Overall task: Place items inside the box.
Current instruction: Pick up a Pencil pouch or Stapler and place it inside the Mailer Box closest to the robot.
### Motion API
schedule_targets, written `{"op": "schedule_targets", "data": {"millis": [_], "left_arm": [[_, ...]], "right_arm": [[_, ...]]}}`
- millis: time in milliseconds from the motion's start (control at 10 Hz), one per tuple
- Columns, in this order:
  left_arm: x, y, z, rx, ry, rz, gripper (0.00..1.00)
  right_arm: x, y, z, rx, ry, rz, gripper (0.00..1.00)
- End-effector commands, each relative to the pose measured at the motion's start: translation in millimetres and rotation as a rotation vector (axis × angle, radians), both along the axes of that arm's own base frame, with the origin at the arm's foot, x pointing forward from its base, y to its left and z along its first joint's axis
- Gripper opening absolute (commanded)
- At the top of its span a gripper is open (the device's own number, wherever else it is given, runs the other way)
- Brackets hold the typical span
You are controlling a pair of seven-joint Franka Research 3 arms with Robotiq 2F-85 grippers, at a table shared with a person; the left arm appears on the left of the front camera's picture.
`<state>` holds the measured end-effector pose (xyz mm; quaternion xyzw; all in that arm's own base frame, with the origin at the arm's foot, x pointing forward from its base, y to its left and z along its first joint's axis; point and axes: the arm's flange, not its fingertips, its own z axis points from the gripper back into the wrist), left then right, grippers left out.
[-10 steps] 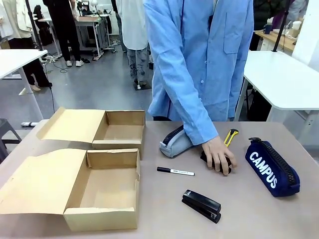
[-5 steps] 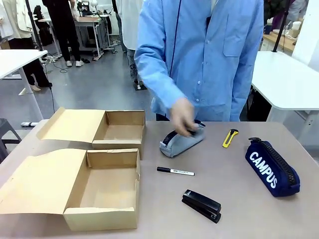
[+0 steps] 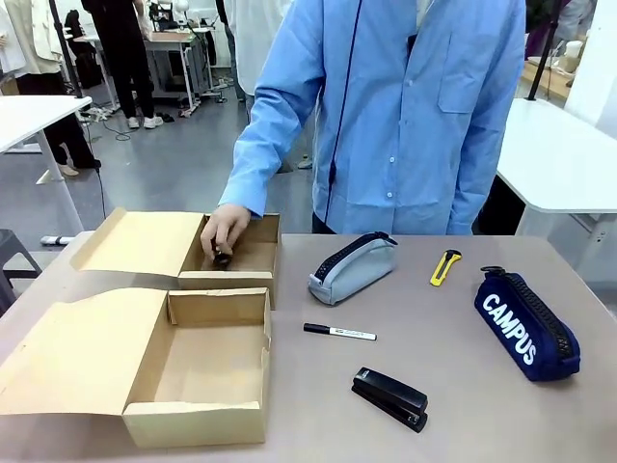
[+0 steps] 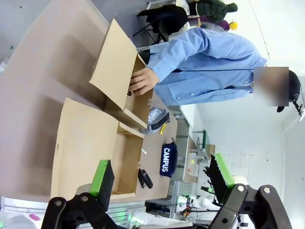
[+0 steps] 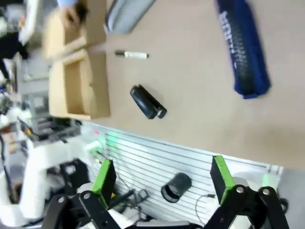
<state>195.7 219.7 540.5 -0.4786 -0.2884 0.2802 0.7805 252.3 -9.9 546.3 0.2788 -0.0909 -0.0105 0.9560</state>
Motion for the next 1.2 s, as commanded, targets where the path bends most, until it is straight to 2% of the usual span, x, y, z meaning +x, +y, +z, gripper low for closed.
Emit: {"op": "schedule_targets", "data": {"millis": [0,200,300,400,500,600,700,800,900,1100], "left_arm": [[-1,0,1,-0.001,-0.029,-0.006,1.00],[-1,0,1,-0.001,-0.029,-0.006,1.00],[-1,0,1,-0.001,-0.029,-0.006,1.00],[-1,0,1,-0.001,-0.029,-0.006,1.00],[-1,0,1,-0.001,-0.029,-0.006,1.00],[-1,0,1,-0.001,-0.029,-0.006,1.00],[-1,0,1,-0.001,-0.029,-0.006,1.00],[-1,0,1,-0.001,-0.029,-0.006,1.00],[-1,0,1,-0.001,-0.029,-0.006,1.00],[-1,0,1,-0.001,-0.029,-0.006,1.00]], "right_arm": [[11,92,-58,-0.058,0.014,0.180,1.00],[14,174,-103,-0.095,0.082,0.408,1.00],[4,208,-126,-0.098,0.093,0.522,1.00],[-2,217,-136,-0.224,0.035,0.538,1.00],[13,202,-71,-0.110,0.096,0.437,1.00],[13,202,-71,-0.110,0.096,0.437,1.00],[11,237,-103,-0.172,0.112,0.518,1.00],[10,263,-125,-0.290,0.155,0.681,1.00],[15,265,-145,-0.393,0.119,0.635,1.00],[19,265,-168,-0.461,0.114,0.618,1.00]]}}
